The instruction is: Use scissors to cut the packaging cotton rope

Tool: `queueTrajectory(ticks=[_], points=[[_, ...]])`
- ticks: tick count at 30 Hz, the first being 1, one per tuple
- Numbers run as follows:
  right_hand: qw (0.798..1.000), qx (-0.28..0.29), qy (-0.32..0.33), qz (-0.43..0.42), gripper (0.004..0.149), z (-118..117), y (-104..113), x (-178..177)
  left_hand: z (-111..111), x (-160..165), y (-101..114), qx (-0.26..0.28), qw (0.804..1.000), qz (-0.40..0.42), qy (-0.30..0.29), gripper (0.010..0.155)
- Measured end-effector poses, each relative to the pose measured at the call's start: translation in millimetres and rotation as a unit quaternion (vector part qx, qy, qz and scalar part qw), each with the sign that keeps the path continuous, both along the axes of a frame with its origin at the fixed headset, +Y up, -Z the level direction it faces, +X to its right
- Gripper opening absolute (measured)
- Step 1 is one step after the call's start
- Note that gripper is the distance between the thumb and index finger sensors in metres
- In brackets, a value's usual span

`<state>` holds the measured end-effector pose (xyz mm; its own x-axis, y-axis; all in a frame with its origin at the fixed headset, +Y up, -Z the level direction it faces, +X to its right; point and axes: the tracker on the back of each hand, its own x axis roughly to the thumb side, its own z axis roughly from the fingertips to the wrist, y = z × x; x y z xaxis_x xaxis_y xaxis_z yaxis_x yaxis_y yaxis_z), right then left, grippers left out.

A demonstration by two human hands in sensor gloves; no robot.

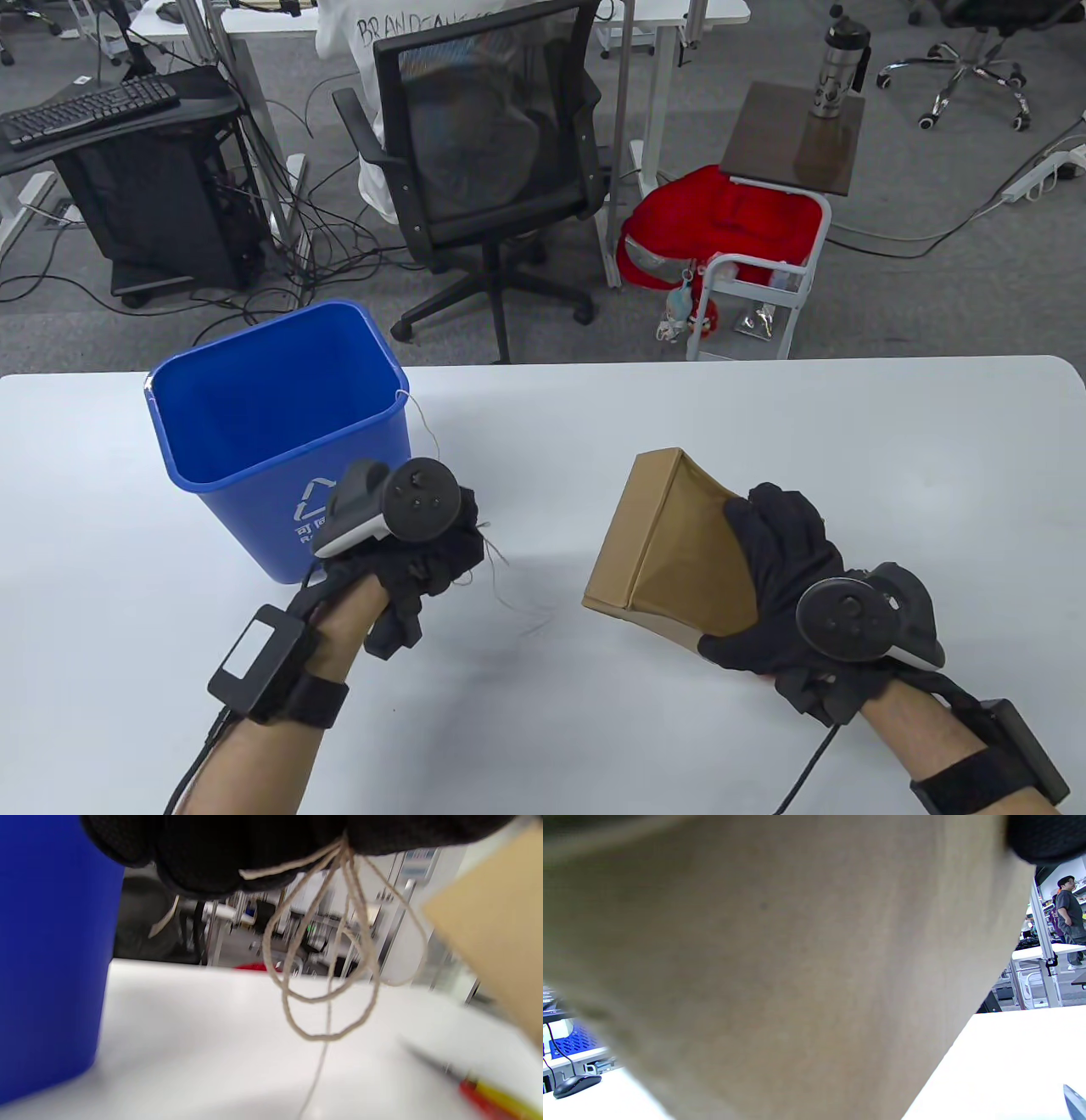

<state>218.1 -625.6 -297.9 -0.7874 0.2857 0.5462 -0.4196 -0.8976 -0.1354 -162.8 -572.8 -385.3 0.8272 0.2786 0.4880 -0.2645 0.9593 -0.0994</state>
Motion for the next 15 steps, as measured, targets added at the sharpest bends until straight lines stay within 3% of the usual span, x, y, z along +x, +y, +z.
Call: queueTrajectory(ticks=[9,15], points=[[1.000,0.000,0.000,-0.008,0.126,-1.9,-1.1,1.7,-17.9,-32.0,111.2,0.108,0.988,0.109,0.030,0.040],[1.000,-0.010,0.000,-0.016,0.126,-7.5,-6.6,2.9,-43.9,-71.2,150.8,0.173,0.974,0.092,0.113,0.040]])
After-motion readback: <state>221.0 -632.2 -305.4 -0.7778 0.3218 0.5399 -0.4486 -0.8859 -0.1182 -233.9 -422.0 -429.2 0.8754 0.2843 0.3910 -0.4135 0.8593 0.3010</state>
